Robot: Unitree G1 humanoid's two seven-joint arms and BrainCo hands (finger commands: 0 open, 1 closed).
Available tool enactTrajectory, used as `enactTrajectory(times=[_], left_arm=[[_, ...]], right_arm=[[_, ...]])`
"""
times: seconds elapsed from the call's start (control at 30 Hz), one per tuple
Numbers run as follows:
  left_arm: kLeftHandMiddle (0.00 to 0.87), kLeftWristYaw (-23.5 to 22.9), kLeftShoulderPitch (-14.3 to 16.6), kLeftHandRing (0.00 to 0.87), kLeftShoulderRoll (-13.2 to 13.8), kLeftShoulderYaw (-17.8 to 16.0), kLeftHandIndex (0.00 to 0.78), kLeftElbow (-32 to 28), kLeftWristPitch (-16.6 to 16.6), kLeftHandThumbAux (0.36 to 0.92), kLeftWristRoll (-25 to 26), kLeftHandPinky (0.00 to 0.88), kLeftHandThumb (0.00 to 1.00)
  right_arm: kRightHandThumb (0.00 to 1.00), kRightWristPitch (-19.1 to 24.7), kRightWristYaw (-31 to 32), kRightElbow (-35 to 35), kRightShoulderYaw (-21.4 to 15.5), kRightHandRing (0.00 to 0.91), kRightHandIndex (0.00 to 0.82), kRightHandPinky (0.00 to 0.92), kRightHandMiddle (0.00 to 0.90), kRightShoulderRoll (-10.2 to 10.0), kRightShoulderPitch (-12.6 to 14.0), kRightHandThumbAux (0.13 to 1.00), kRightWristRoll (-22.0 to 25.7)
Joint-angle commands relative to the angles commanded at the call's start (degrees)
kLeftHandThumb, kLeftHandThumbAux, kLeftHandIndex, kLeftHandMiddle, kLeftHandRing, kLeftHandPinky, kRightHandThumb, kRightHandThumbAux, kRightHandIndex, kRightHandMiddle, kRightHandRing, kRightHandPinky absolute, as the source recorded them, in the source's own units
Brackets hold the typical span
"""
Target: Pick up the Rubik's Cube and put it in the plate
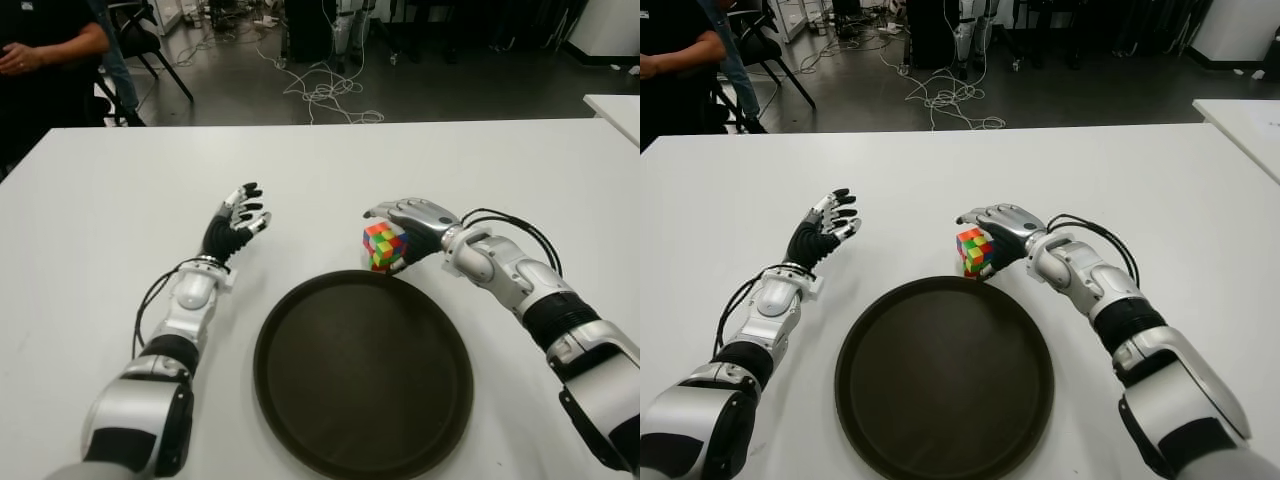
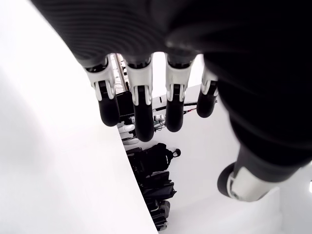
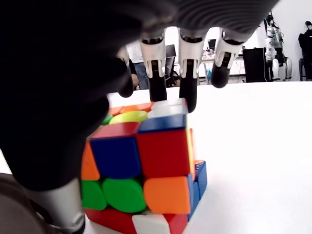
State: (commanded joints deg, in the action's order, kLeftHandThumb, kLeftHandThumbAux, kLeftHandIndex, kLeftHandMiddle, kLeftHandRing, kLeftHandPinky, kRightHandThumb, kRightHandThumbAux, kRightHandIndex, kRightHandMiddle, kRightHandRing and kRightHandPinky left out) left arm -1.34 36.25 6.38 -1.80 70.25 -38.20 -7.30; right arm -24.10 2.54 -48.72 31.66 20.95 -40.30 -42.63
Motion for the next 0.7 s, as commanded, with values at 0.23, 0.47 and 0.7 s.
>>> enactTrajectory(times=[0.23, 0.47, 0.7], left_arm=[[0.180, 0.4, 0.0, 0.184, -0.1, 0.0, 0.125, 0.1, -0.2, 0.632, 0.0, 0.158, 0.061], [0.189, 0.7, 0.0, 0.191, 0.0, 0.2, 0.134, 0.2, 0.1, 0.636, -0.2, 0.154, 0.083], [0.184, 0.7, 0.1, 0.184, -0.1, 0.2, 0.131, 0.4, 0.5, 0.651, -0.1, 0.162, 0.085]], right_arm=[[0.000, 0.0, -0.4, -0.8, 0.4, 0.177, 0.168, 0.101, 0.189, -0.2, -0.3, 0.788, -0.1], [0.000, -0.1, -0.5, -0.9, 0.6, 0.174, 0.171, 0.106, 0.184, -0.2, -0.4, 0.790, 0.0], [0.000, 0.5, 0.3, -4.3, 1.1, 0.176, 0.169, 0.111, 0.181, -1.5, -1.3, 0.792, 0.1]])
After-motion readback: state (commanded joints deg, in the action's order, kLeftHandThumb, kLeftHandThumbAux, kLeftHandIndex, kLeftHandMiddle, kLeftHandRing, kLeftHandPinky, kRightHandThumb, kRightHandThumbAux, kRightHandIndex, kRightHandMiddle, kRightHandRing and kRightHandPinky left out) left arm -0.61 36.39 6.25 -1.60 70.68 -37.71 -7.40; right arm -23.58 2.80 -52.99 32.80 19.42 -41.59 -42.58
